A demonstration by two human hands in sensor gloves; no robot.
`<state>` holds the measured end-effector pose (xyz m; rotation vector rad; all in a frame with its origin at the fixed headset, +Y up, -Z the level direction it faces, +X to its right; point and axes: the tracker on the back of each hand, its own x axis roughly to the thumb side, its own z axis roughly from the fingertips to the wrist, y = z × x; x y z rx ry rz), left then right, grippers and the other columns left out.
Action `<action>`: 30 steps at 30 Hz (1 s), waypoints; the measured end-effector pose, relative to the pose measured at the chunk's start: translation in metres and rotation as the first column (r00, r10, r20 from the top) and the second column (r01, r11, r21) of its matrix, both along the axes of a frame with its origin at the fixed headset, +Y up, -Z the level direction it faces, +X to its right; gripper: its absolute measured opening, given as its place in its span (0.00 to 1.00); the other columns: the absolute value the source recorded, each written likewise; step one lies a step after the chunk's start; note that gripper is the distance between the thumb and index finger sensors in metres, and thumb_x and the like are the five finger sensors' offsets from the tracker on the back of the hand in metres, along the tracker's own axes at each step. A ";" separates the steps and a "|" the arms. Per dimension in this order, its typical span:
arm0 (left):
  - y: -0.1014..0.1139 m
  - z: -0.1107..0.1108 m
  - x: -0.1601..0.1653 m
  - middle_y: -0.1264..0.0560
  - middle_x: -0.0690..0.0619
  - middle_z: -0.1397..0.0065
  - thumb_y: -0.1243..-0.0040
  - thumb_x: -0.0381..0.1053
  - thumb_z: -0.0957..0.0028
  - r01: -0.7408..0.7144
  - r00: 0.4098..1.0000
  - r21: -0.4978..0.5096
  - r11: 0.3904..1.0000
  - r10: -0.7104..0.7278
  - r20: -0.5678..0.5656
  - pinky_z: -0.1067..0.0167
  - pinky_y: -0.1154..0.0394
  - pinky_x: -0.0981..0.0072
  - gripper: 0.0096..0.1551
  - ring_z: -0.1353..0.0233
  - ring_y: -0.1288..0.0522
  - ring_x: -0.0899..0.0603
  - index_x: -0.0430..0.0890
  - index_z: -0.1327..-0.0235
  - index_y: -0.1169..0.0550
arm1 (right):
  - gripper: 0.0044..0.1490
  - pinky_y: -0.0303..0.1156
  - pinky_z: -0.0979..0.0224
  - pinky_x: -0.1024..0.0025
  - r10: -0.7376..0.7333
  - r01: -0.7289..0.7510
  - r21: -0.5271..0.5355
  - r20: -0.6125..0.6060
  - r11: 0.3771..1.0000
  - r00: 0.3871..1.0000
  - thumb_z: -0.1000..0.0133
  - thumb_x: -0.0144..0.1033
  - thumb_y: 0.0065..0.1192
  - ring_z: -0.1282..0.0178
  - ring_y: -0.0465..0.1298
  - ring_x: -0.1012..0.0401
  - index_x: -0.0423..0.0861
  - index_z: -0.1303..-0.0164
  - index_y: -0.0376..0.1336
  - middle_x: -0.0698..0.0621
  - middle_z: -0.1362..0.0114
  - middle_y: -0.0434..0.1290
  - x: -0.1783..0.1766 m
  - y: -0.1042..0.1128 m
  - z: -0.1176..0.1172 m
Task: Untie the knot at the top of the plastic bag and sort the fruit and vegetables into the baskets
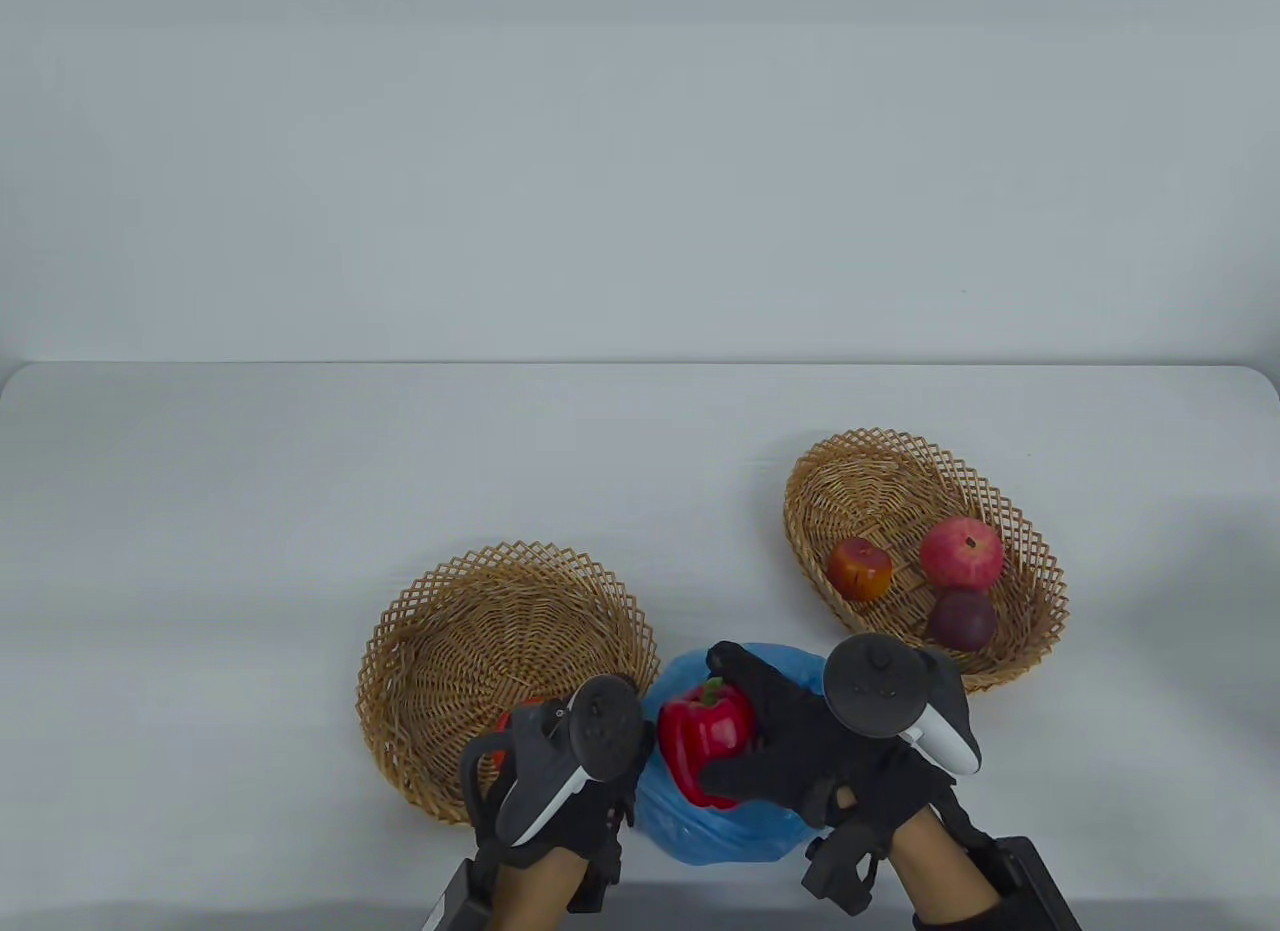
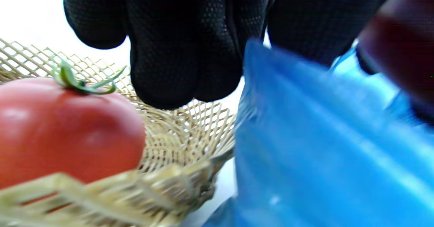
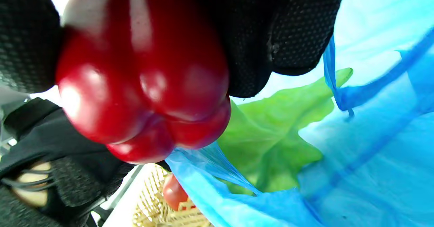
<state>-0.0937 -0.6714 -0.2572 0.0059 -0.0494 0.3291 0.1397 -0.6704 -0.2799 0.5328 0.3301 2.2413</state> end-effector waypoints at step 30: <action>0.022 0.005 -0.036 0.39 0.38 0.19 0.28 0.69 0.61 -0.682 0.638 -0.147 0.717 0.681 0.361 0.26 0.43 0.29 0.67 0.24 0.31 0.32 0.44 0.18 0.50 | 0.46 0.68 0.15 0.55 -0.091 0.083 0.247 0.021 0.965 0.996 0.48 0.47 0.62 0.18 0.74 0.57 0.57 0.20 0.47 0.48 0.15 0.62 -0.003 0.028 0.024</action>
